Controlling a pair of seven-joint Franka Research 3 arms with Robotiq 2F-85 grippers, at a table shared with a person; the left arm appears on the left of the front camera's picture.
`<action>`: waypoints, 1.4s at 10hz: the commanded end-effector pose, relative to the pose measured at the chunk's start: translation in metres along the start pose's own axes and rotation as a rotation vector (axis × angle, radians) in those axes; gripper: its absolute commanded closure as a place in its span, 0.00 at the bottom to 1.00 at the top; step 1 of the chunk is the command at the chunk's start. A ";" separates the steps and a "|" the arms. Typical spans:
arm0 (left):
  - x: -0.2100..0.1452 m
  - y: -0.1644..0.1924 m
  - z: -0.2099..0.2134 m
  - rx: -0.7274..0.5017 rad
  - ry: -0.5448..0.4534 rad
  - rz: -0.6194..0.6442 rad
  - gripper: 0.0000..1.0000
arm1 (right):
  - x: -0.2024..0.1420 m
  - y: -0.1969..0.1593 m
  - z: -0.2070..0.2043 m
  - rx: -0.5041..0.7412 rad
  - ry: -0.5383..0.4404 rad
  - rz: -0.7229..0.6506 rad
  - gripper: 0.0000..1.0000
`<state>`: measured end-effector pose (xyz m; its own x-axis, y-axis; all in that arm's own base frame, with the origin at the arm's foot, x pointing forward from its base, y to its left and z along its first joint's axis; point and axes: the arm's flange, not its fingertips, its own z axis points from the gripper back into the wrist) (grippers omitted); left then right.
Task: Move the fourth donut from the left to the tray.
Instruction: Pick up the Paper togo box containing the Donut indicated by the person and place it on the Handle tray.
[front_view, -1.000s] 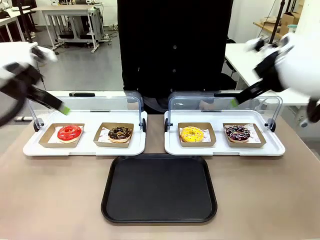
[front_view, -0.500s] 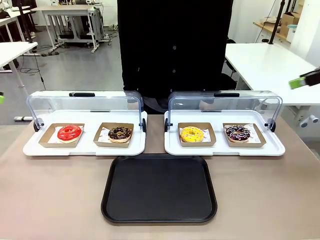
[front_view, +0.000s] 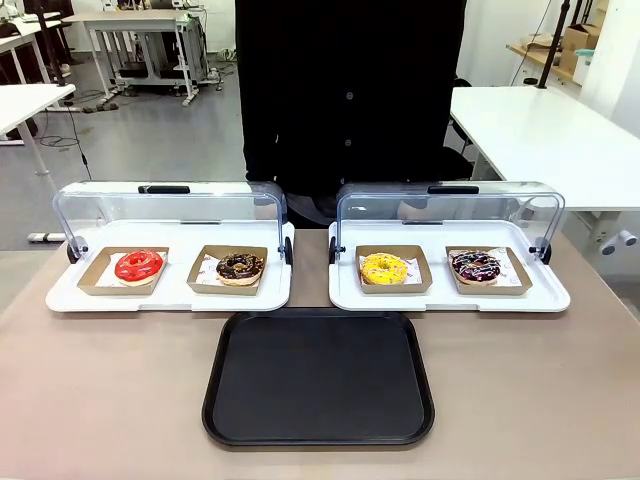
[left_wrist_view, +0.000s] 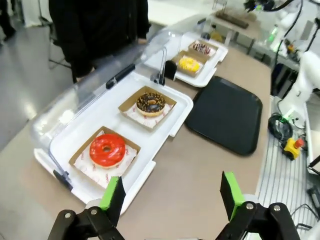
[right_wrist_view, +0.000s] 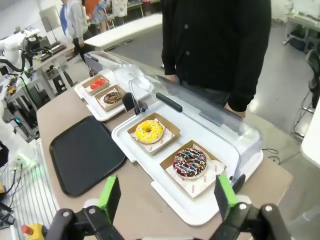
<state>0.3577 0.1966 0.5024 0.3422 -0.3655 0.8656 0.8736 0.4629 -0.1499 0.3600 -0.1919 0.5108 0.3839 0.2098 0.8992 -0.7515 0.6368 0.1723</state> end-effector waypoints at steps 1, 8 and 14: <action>0.005 -0.007 -0.004 0.002 -0.065 -0.022 0.00 | -0.005 -0.010 0.004 0.014 -0.036 0.013 0.00; 0.008 -0.011 -0.003 0.006 -0.085 -0.004 0.00 | -0.017 -0.010 0.009 0.015 -0.047 -0.014 0.00; 0.008 -0.011 -0.003 0.006 -0.085 -0.004 0.00 | -0.017 -0.010 0.009 0.015 -0.047 -0.014 0.00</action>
<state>0.3523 0.1838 0.5088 0.3327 -0.2984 0.8946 0.8620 0.4810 -0.1601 0.3531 -0.2070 0.4975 0.4052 0.1664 0.8989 -0.7389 0.6386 0.2149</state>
